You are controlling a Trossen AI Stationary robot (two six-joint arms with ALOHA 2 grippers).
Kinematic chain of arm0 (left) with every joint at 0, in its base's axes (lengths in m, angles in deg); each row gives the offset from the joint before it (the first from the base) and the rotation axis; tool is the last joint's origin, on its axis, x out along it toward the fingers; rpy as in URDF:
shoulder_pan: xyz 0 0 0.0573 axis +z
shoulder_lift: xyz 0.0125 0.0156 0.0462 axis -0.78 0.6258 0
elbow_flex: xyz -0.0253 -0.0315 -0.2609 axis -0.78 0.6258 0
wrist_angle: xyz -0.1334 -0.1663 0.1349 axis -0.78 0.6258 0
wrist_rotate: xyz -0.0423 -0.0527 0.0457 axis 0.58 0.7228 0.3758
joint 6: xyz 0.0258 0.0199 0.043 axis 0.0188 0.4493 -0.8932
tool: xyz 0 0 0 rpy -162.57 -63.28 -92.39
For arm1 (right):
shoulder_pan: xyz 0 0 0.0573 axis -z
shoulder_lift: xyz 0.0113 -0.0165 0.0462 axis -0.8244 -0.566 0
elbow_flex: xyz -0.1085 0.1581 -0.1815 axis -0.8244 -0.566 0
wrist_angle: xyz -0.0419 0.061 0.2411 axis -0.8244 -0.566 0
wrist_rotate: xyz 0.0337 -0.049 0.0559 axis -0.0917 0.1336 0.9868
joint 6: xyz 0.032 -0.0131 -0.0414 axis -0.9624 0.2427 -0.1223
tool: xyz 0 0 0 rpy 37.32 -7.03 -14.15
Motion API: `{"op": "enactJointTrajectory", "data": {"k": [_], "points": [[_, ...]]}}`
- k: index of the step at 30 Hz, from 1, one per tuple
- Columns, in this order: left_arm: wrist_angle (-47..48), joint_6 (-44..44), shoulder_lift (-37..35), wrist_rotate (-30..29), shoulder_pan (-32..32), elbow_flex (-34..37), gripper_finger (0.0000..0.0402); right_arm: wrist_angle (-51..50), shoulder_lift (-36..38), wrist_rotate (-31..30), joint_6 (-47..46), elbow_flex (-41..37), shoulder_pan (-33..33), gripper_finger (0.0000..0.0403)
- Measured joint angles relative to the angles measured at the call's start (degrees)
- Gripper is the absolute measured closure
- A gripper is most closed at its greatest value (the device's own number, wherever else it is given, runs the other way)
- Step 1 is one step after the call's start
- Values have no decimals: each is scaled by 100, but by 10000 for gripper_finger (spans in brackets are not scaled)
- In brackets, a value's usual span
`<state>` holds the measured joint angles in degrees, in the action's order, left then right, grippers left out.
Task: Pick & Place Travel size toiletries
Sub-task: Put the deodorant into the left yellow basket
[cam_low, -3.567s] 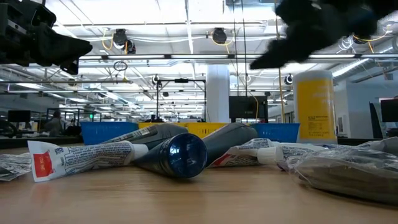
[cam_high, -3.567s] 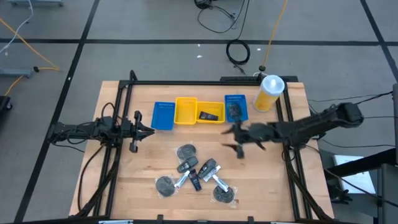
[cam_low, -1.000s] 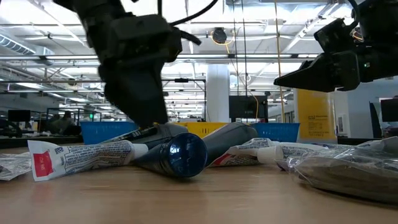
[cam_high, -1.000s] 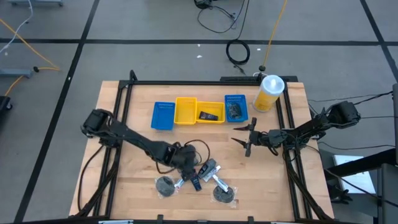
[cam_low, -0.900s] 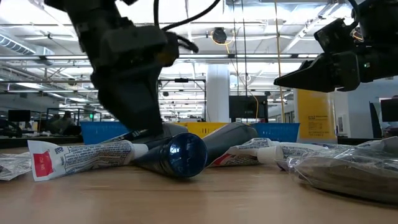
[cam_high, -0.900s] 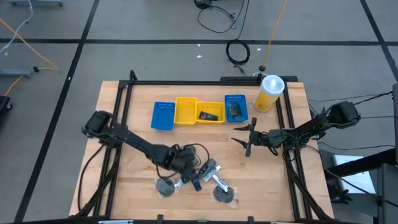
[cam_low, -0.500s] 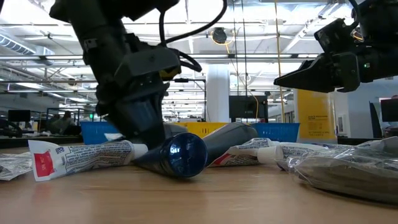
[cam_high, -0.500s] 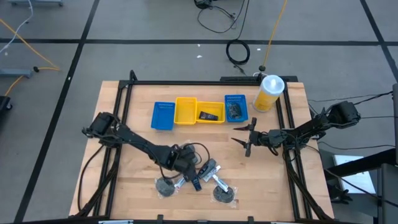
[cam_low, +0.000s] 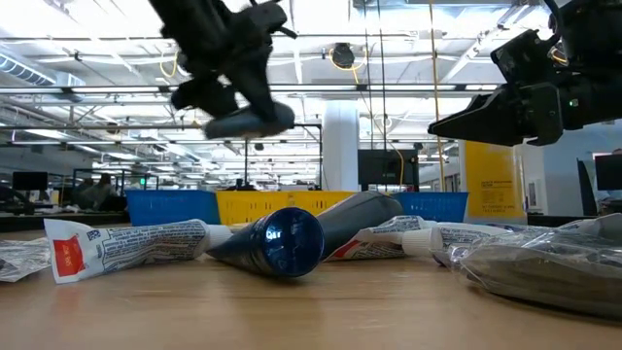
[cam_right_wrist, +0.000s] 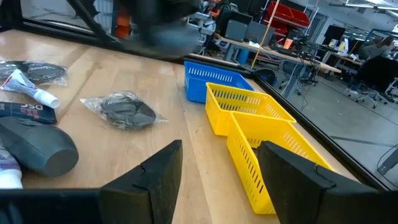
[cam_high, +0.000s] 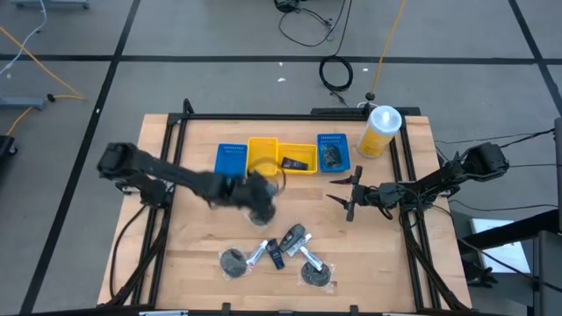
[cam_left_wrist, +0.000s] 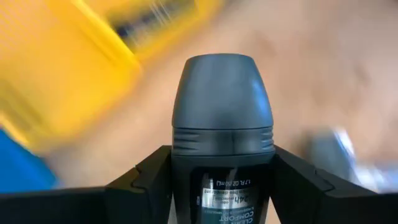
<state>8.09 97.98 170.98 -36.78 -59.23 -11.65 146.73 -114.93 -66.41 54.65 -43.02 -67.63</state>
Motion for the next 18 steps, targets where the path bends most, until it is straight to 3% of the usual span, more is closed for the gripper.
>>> {"op": "enactJointTrajectory", "data": {"k": [5, 9, 13, 18], "points": [[-344, -1001, 16, -315, 1230, 0, 195, 14, 0, 0, 0, 0, -2, 202], [-652, -1226, 333, -349, 2082, 0, 202, 19, 1, 0, 0, 0, -2, 202], [-651, -959, 678, -287, 2496, 0, 193, 0, 2, 2, -15, 0, -2, 202], [-677, -559, 1074, -188, 2542, 2, 182, -24, 2, 16, -42, 0, -1, 202]]}}
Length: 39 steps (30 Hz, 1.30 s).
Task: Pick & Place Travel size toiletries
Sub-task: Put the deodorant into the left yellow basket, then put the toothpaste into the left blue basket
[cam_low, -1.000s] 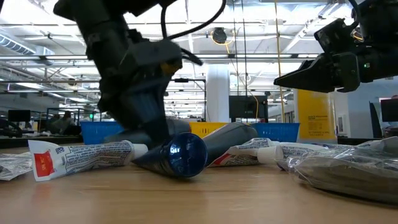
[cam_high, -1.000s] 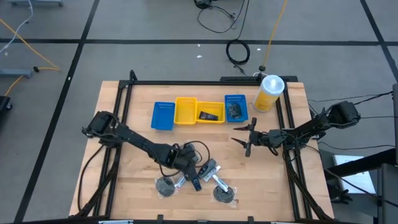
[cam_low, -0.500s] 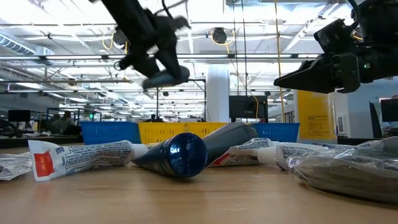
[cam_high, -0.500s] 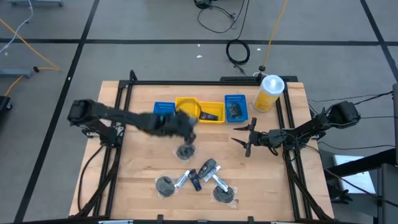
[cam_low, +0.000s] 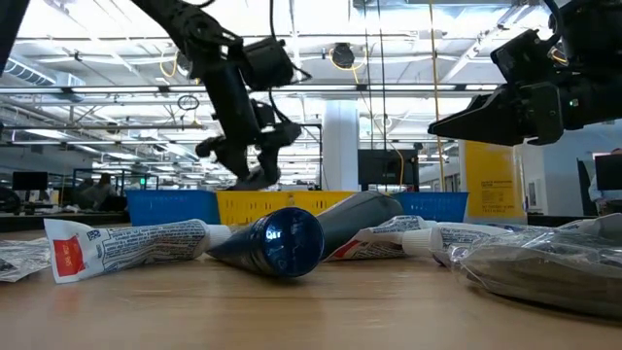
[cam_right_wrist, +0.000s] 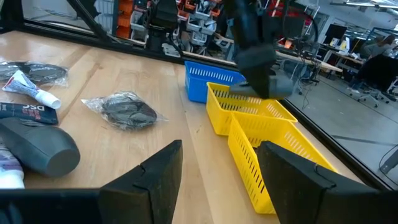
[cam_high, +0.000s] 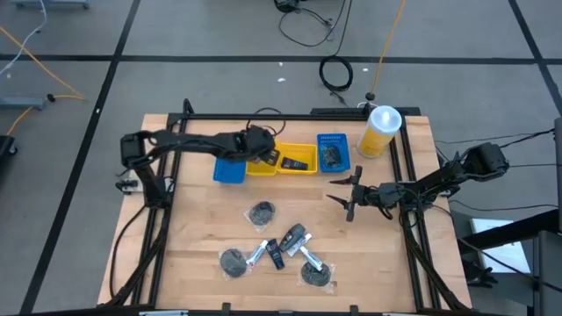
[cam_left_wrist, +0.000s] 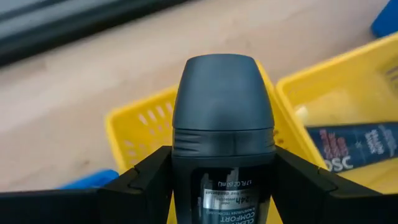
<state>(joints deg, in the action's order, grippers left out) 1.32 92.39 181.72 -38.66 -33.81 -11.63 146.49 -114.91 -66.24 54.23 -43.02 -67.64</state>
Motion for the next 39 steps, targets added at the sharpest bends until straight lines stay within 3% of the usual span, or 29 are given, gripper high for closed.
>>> {"op": "enactJointTrajectory", "data": {"k": [10, 17, 23, 31, 34, 39], "points": [[-318, 409, 528, 173, -76, 3, 191, -22, -2, 1, -66, 0, 0, 202], [-409, 390, 527, 933, -9, 3, 157, -22, -2, 1, -68, 0, -1, 202], [-462, 390, 525, 969, 57, 3, 141, -22, -2, 3, -109, 0, -1, 202], [-463, 174, -92, 963, -151, 3, 140, -54, 0, 3, -109, 2, -1, 202], [-530, -96, -512, 705, -625, 2, 140, -87, -2, 3, -109, 2, -1, 202], [-506, -723, -857, -724, -1989, 1, 140, -107, -2, 3, -116, 2, 0, 202]]}}
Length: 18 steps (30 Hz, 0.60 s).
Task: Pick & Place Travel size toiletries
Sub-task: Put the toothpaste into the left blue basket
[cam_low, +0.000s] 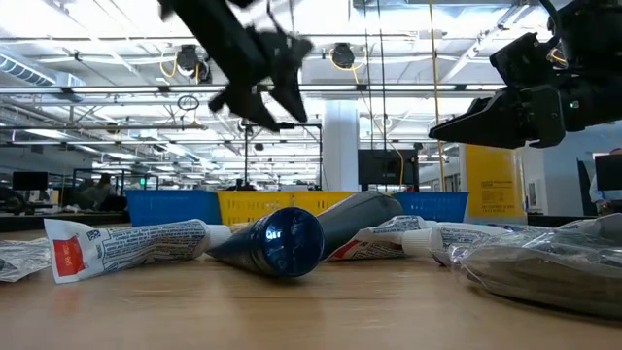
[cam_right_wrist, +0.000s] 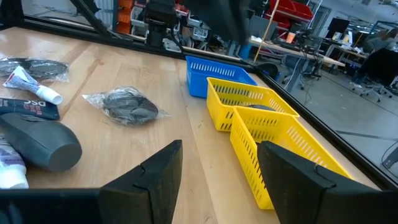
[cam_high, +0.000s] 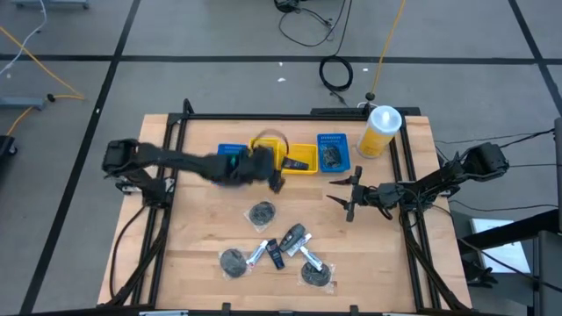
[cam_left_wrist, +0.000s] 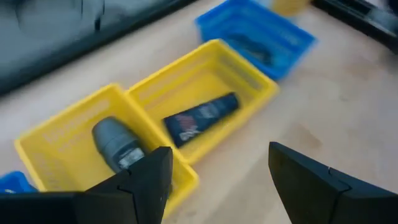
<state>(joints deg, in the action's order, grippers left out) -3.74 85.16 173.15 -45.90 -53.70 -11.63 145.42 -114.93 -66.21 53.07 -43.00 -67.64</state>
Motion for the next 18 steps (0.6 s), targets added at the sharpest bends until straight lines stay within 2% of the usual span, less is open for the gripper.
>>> {"op": "enactJointTrajectory", "data": {"k": [3, 5, 7, 10, 12, 16, 18], "points": [[2, -782, 80, -669, -868, 0, 140, 3, 0, 2, -21, 0, -1, 202], [3, -1131, 218, -862, -1321, 0, 139, 4, 1, 2, -51, 0, -1, 202], [19, -1126, 343, -834, -1638, 0, 140, 26, 0, 2, -59, 0, -1, 202], [-99, -507, 499, -769, -1898, 0, 140, 66, 2, 0, -85, 0, -1, 202], [-121, -328, 556, -274, -1941, 0, 139, 88, 2, 0, -100, 0, -1, 202], [-203, -555, 560, 1193, -1925, 0, 139, 87, 2, 0, -100, 0, -1, 202], [-223, -475, 560, 1508, -2072, 0, 139, 87, 1, 0, -102, 0, -3, 202]]}}
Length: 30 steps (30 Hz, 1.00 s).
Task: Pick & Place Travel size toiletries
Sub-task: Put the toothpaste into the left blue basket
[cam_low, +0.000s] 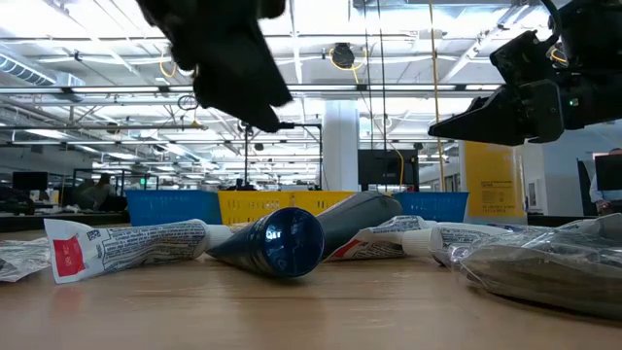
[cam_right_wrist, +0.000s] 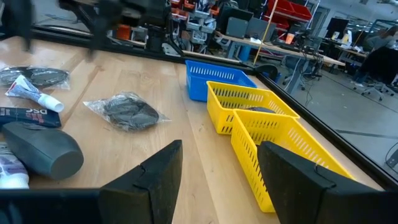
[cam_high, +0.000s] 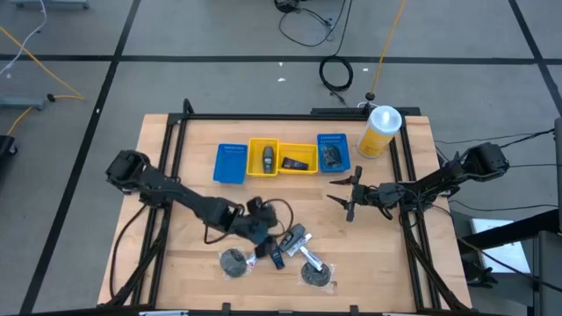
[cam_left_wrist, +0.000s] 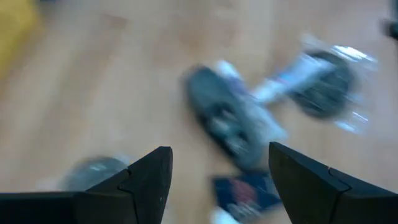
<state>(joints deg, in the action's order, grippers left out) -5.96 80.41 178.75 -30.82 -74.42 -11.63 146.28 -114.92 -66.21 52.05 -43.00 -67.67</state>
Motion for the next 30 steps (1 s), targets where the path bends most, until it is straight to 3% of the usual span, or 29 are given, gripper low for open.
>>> {"op": "enactJointTrajectory", "data": {"k": [5, 9, 15, 21, 30], "points": [[10, 369, 0, -70, -450, 0, 139, -51, -1, 0, -89, 0, 0, 202], [109, 1517, 174, -251, -625, -2, 130, -91, 1, 1, -151, 0, -2, 202], [24, 3039, 740, 564, -567, -13, 135, -97, 1, 0, -174, 1, -2, 202], [234, 3704, 1161, 1425, -352, -27, 181, -47, 1, 0, -143, 0, -2, 202], [599, 3695, 1077, 1817, -152, -10, 274, -84, -1, 0, -127, -2, -2, 202]]}}
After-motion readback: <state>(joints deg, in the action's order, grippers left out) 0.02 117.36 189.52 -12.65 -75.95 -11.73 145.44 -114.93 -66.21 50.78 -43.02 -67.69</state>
